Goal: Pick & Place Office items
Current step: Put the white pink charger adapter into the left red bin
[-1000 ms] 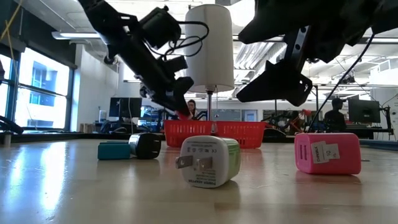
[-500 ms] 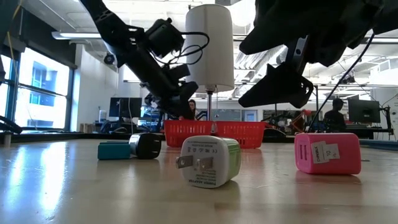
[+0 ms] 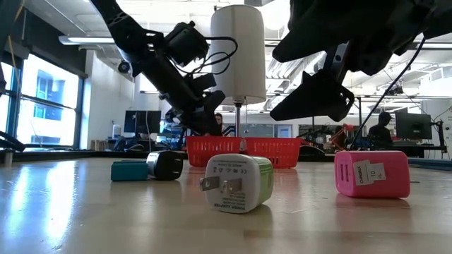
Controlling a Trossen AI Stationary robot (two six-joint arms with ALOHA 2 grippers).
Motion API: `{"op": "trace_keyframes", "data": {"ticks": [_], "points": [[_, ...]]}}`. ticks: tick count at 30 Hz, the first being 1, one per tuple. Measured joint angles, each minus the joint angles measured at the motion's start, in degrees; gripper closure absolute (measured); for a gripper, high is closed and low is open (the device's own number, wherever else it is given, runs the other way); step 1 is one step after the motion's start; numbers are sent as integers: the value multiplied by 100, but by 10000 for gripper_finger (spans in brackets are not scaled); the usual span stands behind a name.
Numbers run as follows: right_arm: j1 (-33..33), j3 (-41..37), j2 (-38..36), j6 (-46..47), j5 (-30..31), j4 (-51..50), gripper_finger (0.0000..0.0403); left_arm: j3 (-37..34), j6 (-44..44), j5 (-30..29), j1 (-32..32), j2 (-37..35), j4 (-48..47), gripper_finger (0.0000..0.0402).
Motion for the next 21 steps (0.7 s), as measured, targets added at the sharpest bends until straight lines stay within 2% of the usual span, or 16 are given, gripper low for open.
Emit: {"op": "trace_keyframes", "data": {"ticks": [21], "points": [[-11,2,-2,205,-2,211,66,0,-27,26,5,-2,-43,273]]}}
